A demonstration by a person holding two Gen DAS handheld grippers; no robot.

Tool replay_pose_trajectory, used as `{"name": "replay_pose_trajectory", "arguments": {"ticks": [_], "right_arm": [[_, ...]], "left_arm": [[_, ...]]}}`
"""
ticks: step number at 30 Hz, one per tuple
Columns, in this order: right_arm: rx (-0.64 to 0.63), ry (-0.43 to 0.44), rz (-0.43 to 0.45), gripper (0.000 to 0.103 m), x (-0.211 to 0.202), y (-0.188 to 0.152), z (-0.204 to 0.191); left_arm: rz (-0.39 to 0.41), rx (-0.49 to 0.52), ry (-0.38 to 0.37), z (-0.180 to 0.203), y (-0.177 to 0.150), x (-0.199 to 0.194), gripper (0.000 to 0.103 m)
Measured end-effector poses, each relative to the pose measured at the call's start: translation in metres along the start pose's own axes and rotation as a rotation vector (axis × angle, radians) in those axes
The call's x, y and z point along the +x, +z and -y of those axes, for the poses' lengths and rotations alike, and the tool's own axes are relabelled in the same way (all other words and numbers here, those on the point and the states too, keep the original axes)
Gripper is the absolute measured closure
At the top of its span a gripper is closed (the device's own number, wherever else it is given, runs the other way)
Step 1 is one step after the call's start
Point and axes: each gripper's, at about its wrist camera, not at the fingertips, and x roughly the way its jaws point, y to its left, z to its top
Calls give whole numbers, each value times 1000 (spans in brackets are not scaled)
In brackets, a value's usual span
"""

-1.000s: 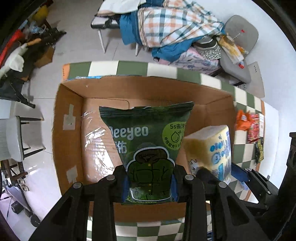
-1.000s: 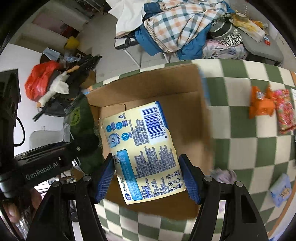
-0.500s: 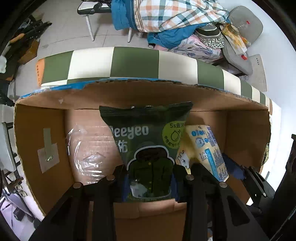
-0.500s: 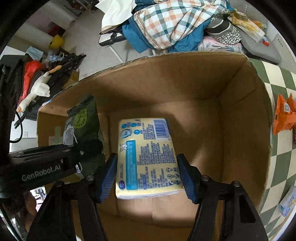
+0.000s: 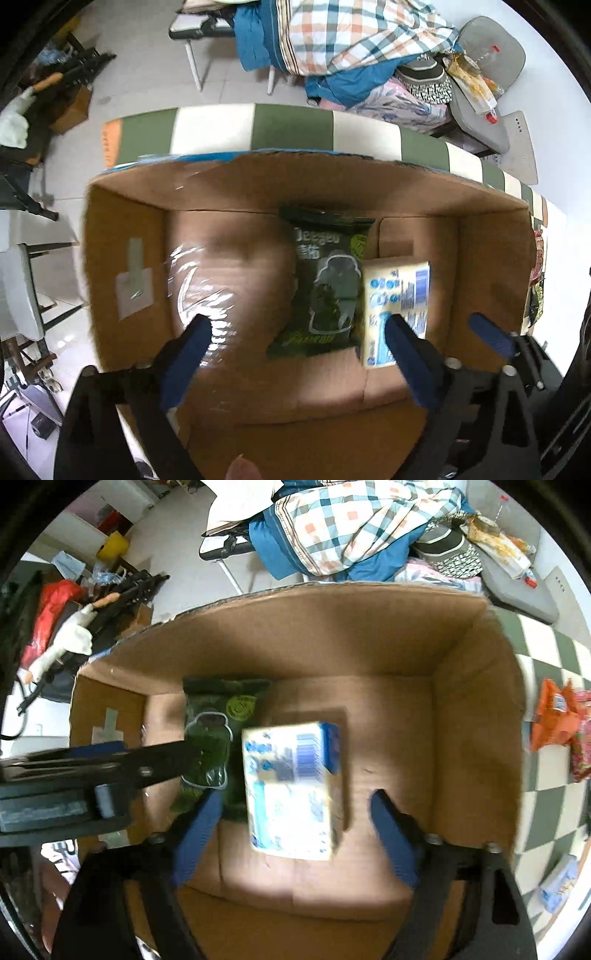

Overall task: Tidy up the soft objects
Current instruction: 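Carry both items into the cardboard box and open both tools to release, then grasp the orange snack bag with the left tool while the right tool grasps the blue tissue pack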

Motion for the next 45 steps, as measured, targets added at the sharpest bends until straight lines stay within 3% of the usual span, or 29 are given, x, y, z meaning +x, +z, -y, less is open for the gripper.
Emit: {"name": "replay_pose_trajectory", "arguments": {"ticks": [4, 14, 25, 32, 36, 39, 45], "right_arm": [[-39, -67, 4, 0, -16, -15, 0], [-73, -123, 56, 0, -55, -59, 1], [-108, -91, 144, 0, -120, -121, -10], [-71, 4, 176, 0, -154, -143, -3], [1, 48, 199, 0, -178, -147, 32], [71, 46, 201, 0, -194, -148, 80], [159, -145, 124, 0, -194, -160, 208]], "left_arm": [[59, -4, 35, -6, -25, -18, 4], [136, -63, 43, -11, -81, -38, 3], [281, -34, 77, 8, -149, -96, 3], [333, 18, 89, 39, -157, -130, 3], [370, 134, 129, 90, -150, -145, 3], [386, 263, 181, 146, -138, -143, 3], [304, 459, 204, 255, -108, -91, 3]]}}
